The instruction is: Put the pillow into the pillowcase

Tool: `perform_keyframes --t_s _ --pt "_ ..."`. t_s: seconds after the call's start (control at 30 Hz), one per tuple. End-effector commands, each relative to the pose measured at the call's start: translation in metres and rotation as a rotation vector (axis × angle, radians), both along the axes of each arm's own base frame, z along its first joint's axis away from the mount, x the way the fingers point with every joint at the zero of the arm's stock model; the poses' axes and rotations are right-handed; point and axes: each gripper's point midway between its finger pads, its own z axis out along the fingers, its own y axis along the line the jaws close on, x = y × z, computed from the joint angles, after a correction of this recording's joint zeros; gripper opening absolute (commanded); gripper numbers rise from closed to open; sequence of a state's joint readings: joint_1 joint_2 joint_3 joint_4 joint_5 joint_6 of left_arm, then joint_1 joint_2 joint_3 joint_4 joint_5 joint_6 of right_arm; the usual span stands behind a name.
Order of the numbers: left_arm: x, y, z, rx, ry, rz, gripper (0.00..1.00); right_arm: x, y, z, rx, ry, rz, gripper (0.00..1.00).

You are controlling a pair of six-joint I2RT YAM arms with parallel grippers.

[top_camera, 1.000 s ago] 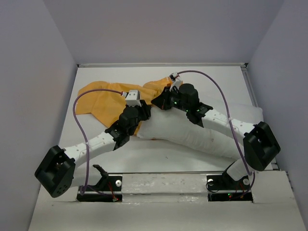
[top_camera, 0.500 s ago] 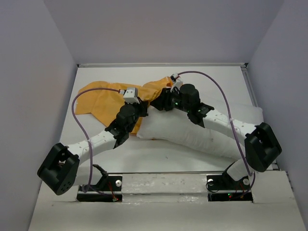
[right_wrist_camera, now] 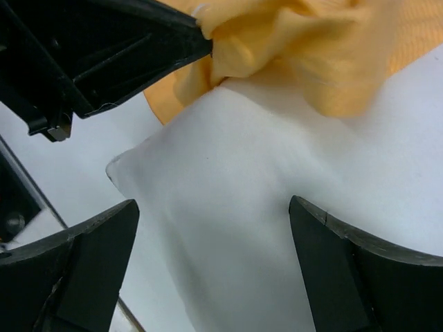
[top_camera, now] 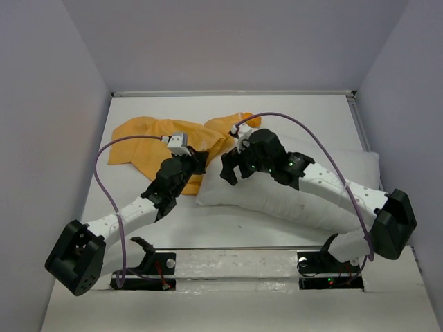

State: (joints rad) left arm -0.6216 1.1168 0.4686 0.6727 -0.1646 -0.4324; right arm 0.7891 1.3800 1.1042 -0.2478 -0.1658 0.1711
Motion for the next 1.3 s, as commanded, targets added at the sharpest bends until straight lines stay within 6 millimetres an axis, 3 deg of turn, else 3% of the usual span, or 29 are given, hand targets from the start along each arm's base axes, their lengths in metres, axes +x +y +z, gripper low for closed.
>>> perform_keyframes --t_s 0.0,0.03,0.07,0.13,0.17,0.23,0.33,0.4,0.57,0.67,0.8,0.97,1.0,1.1,1.2,1.27 --pt "-0.006 -0.008 0.032 -0.086 -0.077 -0.056 0.0 -0.009 -0.005 -0.039 -0.358 -0.045 0.05 0.96" --pt "-0.008 -0.008 0.035 -0.092 -0.083 -0.062 0.0 0.004 -0.009 -0.059 -0.45 -0.056 0.024 0.96" --pt "-0.01 -0.009 0.035 -0.094 -0.078 -0.077 0.0 0.009 -0.009 -0.064 -0.488 -0.065 -0.004 0.95" --pt "-0.014 -0.009 0.03 -0.095 -0.067 -0.089 0.0 0.029 -0.009 -0.067 -0.517 -0.098 -0.094 0.81" --pt "-0.016 -0.009 0.029 -0.098 -0.064 -0.092 0.0 0.039 -0.013 -0.075 -0.559 -0.111 -0.14 0.5" --pt "-0.021 -0.006 0.021 -0.095 -0.045 -0.094 0.0 0.047 -0.005 -0.073 -0.543 -0.128 -0.152 0.0" --pt "-0.027 -0.003 0.014 -0.096 -0.032 -0.098 0.0 0.062 0.003 -0.061 -0.461 -0.148 -0.227 0.0" --pt "-0.032 0.0 0.009 -0.095 -0.019 -0.099 0.0 0.081 -0.004 -0.036 -0.372 -0.197 -0.335 0.0" --pt "-0.046 0.01 0.009 -0.09 -0.003 -0.096 0.0 0.11 -0.053 0.017 -0.205 -0.288 -0.629 0.0" --pt "-0.053 0.009 0.023 -0.112 -0.01 -0.122 0.0 0.128 -0.081 0.029 -0.168 -0.317 -0.772 0.0" --pt "-0.07 0.0 0.029 -0.109 0.03 -0.213 0.0 0.146 -0.09 0.039 -0.113 -0.365 -0.906 0.0" --pt "-0.084 -0.007 0.044 -0.121 0.041 -0.293 0.0 0.164 -0.07 0.039 -0.009 -0.353 -0.938 0.0" --pt "-0.085 -0.01 0.056 -0.137 0.025 -0.309 0.0 0.166 -0.067 0.037 0.006 -0.346 -0.941 0.0" --pt "-0.093 -0.027 0.07 -0.156 0.03 -0.414 0.0 0.17 -0.059 0.028 0.005 -0.347 -0.946 0.0" --pt "-0.1 -0.041 0.082 -0.176 0.048 -0.501 0.0 0.174 -0.055 0.033 0.027 -0.354 -0.951 0.0" --pt "-0.105 -0.054 0.105 -0.24 0.001 -0.584 0.0 0.176 -0.037 0.035 0.074 -0.332 -0.883 0.0"
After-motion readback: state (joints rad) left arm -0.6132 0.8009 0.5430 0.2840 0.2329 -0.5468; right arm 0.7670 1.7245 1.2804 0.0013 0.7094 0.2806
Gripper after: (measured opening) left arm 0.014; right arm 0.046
